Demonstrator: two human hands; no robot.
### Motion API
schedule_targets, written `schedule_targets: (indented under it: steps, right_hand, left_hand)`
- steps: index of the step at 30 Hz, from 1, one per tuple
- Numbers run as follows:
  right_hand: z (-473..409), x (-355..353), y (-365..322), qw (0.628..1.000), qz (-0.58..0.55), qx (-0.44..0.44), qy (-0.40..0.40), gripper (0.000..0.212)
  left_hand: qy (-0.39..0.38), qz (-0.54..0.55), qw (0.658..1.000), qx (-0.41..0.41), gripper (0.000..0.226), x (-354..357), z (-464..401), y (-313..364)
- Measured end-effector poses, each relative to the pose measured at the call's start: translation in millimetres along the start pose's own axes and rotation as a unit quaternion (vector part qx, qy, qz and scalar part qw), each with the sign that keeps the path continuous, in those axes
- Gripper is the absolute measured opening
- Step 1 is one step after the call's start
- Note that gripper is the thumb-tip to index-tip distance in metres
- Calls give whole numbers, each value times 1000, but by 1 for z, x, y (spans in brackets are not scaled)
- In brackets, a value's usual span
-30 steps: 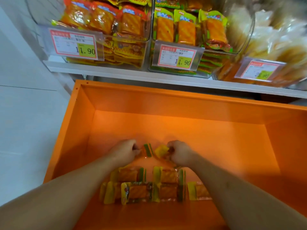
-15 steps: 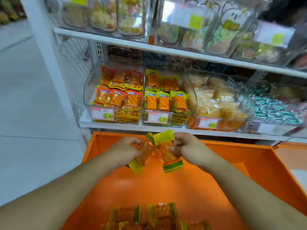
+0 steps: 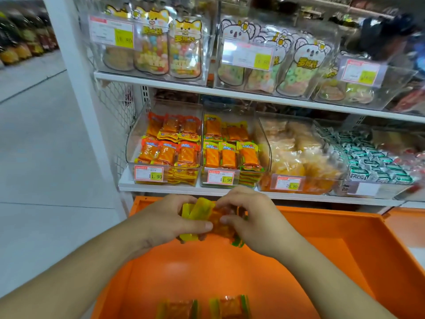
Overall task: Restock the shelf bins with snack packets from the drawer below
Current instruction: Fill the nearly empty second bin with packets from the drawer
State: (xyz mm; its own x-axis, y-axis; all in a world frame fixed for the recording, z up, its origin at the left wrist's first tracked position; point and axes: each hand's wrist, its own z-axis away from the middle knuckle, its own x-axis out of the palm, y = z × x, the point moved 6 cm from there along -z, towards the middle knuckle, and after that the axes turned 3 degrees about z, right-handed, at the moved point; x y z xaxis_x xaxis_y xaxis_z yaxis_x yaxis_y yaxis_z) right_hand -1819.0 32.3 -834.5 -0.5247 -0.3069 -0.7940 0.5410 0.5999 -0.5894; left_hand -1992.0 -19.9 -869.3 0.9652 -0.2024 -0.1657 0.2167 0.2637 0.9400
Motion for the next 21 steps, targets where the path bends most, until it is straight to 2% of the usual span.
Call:
schedule_targets:
  steps: [3,8,11,13,15,17,21]
  right_hand:
    - [-6,3,-1,1000,9,-18,-9,26]
    - [-16,3,5,999,31,-29,7,36]
    - [-19,1,15,999,21,30,-21,48]
    - [-21,1,24,996,-7,70,-56,45]
    - [-21,2,30,993,-25,94,-70,35]
    - [-21,0,33,991,-44,113,-49,27]
    - [-19,-10,28,986,-110,121,25,23]
  left_hand:
    - [12,-27,1000,10,20,2,-7,4]
    - [-12,-36,999,5,19,0,-19,2]
    - [-2,-24,1000,6,22,-7,-24,0]
    - [9,-2,1000,3,24,-12,-27,-1]
    - [28,6,1000,4,24,-17,-26,2]
    - [48,21,999,3,24,-20,-25,3]
    - [172,92,980,-47,41,-29,-27,-11]
